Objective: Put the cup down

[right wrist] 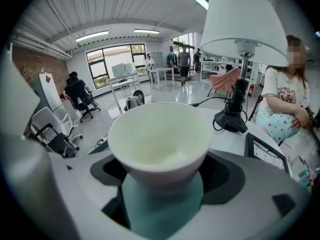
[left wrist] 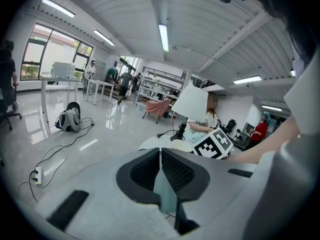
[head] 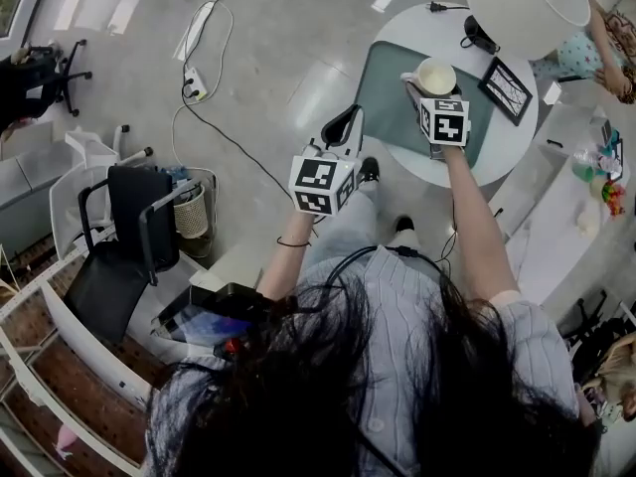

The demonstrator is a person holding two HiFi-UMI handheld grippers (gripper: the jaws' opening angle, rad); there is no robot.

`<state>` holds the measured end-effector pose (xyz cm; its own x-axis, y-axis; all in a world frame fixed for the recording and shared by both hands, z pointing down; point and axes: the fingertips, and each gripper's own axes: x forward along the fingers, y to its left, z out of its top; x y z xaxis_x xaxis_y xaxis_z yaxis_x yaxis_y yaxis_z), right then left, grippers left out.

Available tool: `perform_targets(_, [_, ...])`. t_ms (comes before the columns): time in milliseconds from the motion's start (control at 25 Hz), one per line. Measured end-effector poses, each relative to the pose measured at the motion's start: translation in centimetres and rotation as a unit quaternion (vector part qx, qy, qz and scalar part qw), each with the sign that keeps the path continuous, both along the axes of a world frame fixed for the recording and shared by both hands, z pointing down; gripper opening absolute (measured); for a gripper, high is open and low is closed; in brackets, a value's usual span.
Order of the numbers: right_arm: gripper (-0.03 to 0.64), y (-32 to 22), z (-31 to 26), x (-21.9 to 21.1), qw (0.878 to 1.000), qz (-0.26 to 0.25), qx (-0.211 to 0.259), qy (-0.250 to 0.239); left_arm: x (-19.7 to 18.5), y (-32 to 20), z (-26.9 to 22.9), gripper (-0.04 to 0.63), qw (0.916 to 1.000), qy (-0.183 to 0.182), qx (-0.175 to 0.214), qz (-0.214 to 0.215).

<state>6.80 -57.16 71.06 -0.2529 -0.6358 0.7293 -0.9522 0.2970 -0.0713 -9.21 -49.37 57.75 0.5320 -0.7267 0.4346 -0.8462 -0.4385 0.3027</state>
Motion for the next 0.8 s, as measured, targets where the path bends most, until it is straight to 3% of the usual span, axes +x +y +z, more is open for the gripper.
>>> perform_targets(520, [0.42,-0.3,1.4,-0.4,1.0,0.013,0.001,-0.005,-1.4,0.3,1.1,0.02,0.9999,-0.009,-0.011,-0.002])
perform_targets(800, [0.422,-0.6,1.6,-0.5,1.0,0.002,-0.001,0.016,-1.1,0.4,1.5,0.02,0.9998,-0.011,-0.014,0.001])
